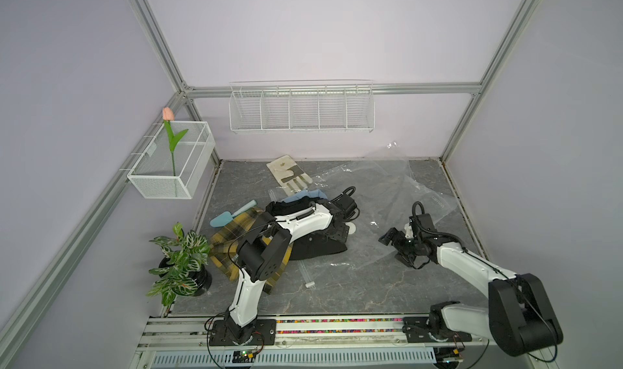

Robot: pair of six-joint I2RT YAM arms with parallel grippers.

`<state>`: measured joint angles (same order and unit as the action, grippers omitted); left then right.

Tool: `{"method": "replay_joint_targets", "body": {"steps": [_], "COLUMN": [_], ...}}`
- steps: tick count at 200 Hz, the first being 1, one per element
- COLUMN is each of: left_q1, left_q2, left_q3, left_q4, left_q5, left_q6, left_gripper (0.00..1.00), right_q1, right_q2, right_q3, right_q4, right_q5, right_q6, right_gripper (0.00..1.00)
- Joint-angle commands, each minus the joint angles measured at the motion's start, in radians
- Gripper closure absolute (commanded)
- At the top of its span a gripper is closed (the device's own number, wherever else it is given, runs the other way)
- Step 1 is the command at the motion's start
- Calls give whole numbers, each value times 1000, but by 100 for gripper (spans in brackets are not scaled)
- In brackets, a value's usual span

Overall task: Place the folded shirt into the vacuum bag
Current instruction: Move the vacuum bag to the center of the board.

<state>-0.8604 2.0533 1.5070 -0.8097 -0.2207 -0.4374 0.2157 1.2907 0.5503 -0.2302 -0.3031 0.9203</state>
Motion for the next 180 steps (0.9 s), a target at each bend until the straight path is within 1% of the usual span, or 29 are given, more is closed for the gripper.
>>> {"method": "replay_joint_targets", "body": {"steps": [1, 19, 34, 50, 61, 64, 77, 84, 94, 104, 116, 124, 136, 155, 166, 171, 180], "left_q1": [8, 11, 23, 55, 86, 95, 135, 157, 186, 211, 242, 258, 279, 284, 279, 274, 260], "left_q2": [21, 29, 30, 19, 3, -3, -23, -30, -39, -41, -41, -44, -56, -72, -81, -86, -100], "left_q3": [18, 17, 15, -13, -49, -60, -92, -108, -124, -127, -126, -128, -130, -108, -94, -86, -73], "left_q4": [-16, -20, -33, -28, -13, -11, -3, -2, -4, -15, -34, -38, -32, -20, -19, -18, -16], "left_q5": [-51, -86, -137, -156, -159, -162, -181, -193, -216, -250, -289, -298, -288, -252, -213, -196, -170], "left_q6": [-9, -18, -26, -29, -32, -33, -35, -32, -28, -21, -23, -23, -23, -13, -11, -8, 0], "left_gripper": [5, 6, 6, 6, 6, 6, 5, 5, 4, 4, 3, 2, 2, 2, 2, 2, 2], "right_q1": [3, 5, 5, -4, -5, -34, -79, -105, -147, -184, -230, -268, -306, -308, -307, -307, -304], "right_q2": [76, 131, 147, 140, 131, 128, 118, 112, 98, 78, 40, 17, 5, 54, 81, 92, 108], "right_q3": [-28, 8, 17, 22, 39, 46, 90, 118, 155, 188, 204, 204, 205, 269, 314, 322, 383], "right_q4": [171, 182, 167, 113, 39, 13, -115, -192, -297, -398, -477, -504, -512, -540, -552, -559, -564], "right_q5": [-9, 6, 34, 55, 60, 62, 70, 81, 106, 158, 215, 226, 218, 265, 323, 356, 411], "right_q6": [138, 123, 100, 39, -48, -76, -202, -271, -358, -428, -477, -489, -502, -534, -550, -557, -569], "right_gripper": [10, 23, 41, 62, 75, 77, 89, 93, 93, 93, 93, 93, 93, 93, 92, 90, 86]}}
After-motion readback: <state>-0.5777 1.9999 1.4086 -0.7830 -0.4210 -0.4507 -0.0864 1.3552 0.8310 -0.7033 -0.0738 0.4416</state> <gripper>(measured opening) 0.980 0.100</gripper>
